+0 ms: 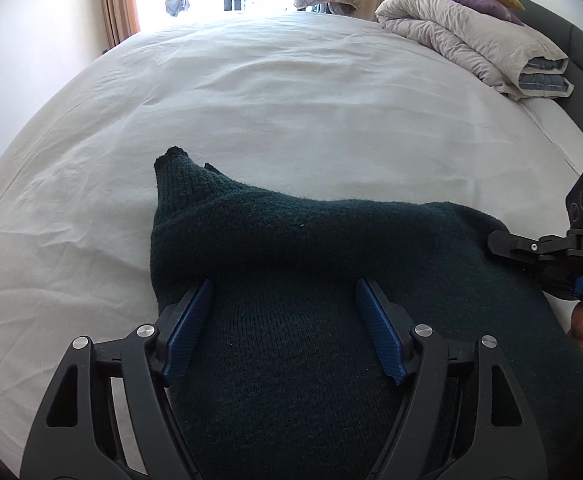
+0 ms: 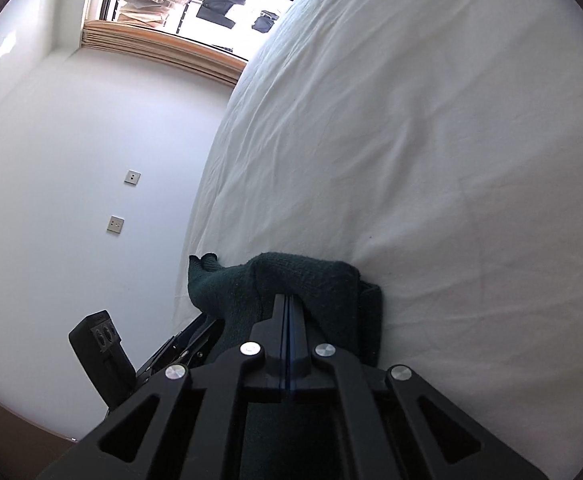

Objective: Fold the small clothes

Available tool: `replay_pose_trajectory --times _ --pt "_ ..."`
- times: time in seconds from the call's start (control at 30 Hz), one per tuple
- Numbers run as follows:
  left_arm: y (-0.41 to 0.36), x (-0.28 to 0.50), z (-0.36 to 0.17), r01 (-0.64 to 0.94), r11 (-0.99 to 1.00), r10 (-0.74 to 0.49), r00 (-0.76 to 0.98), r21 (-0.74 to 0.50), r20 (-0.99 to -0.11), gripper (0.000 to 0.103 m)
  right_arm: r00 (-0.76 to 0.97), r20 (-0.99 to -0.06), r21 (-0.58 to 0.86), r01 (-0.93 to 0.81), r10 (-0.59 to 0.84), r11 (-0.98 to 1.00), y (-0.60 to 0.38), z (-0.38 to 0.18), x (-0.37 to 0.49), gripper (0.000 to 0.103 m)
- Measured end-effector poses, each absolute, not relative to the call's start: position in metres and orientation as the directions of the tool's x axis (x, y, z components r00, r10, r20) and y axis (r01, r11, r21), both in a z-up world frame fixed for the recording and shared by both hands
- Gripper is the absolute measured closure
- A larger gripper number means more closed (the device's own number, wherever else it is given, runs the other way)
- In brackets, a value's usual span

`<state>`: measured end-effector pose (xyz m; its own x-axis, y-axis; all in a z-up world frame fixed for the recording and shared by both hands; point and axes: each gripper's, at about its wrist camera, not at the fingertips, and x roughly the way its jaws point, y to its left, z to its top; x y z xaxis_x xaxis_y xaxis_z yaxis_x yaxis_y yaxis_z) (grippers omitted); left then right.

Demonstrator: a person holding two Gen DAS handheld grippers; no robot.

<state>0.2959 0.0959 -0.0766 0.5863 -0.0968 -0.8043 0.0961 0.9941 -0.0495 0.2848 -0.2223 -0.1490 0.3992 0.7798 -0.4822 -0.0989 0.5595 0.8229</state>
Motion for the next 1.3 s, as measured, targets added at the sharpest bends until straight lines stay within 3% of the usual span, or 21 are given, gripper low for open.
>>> replay_pose_trajectory --times 0.2,0.23,0.3,0.33,0.4,0.5,0.8,0.97,1.1,1.13,1.17,1.2,1.3 --pt "0.100 0.276 -0.056 0.052 0.997 -0.081 0.602 -0.062 -0.794 0.030 0.363 -0.447 0.790 -0.268 0.817 0.552 -0.201 -0.091 0.200 0.089" --pt "0.099 0.271 -0.053 0.042 0.998 -0.070 0.609 -0.056 -0.790 0.030 0.330 -0.457 0.781 -0.294 0.826 0.550 -0.195 -0.090 0.185 0.082" --pt "0.093 0.263 -0.052 0.036 0.999 -0.041 0.617 -0.023 -0.786 0.030 0.288 -0.505 0.753 -0.313 0.813 0.579 -0.182 -0.100 0.166 0.082" --pt "0.091 0.259 -0.052 0.035 0.999 -0.030 0.621 -0.011 -0.783 0.030 0.275 -0.536 0.739 -0.305 0.798 0.601 -0.180 -0.110 0.161 0.082" --pt "0.089 0.256 -0.051 0.032 0.999 -0.022 0.621 -0.002 -0.783 0.030 0.268 -0.554 0.753 -0.242 0.788 0.612 -0.188 -0.135 0.160 0.103" --pt "0.086 0.252 -0.049 0.036 0.999 -0.011 0.623 0.015 -0.782 0.030 0.291 -0.488 0.807 -0.209 0.823 0.552 -0.205 -0.150 0.158 0.103" --pt "0.087 0.242 -0.051 0.030 0.999 -0.007 0.638 0.016 -0.770 0.030 0.363 -0.498 0.768 -0.237 0.787 0.595 -0.200 -0.139 0.145 0.103" --pt "0.091 0.232 -0.044 0.013 1.000 -0.010 0.638 -0.002 -0.770 0.030 0.346 -0.427 0.747 -0.386 0.835 0.541 -0.182 -0.096 0.124 0.088" --pt "0.088 0.211 -0.038 0.028 1.000 -0.025 0.646 -0.008 -0.763 0.030 0.290 -0.504 0.717 -0.384 0.813 0.582 -0.163 -0.118 0.120 0.085" --pt "0.086 0.205 -0.040 0.034 0.999 -0.018 0.645 0.005 -0.764 0.030 0.285 -0.536 0.711 -0.356 0.795 0.607 -0.164 -0.132 0.119 0.086" --pt "0.085 0.199 -0.043 0.039 0.999 -0.014 0.647 0.014 -0.762 0.030 0.288 -0.532 0.717 -0.346 0.796 0.604 -0.167 -0.141 0.117 0.099" --pt "0.084 0.193 -0.046 0.043 0.999 -0.013 0.652 0.019 -0.758 0.030 0.301 -0.510 0.735 -0.334 0.806 0.590 -0.173 -0.148 0.115 0.103" --pt "0.088 0.177 -0.057 0.041 0.999 -0.031 0.674 -0.005 -0.738 0.030 0.314 -0.455 0.783 -0.305 0.833 0.542 -0.188 -0.159 0.113 0.103"
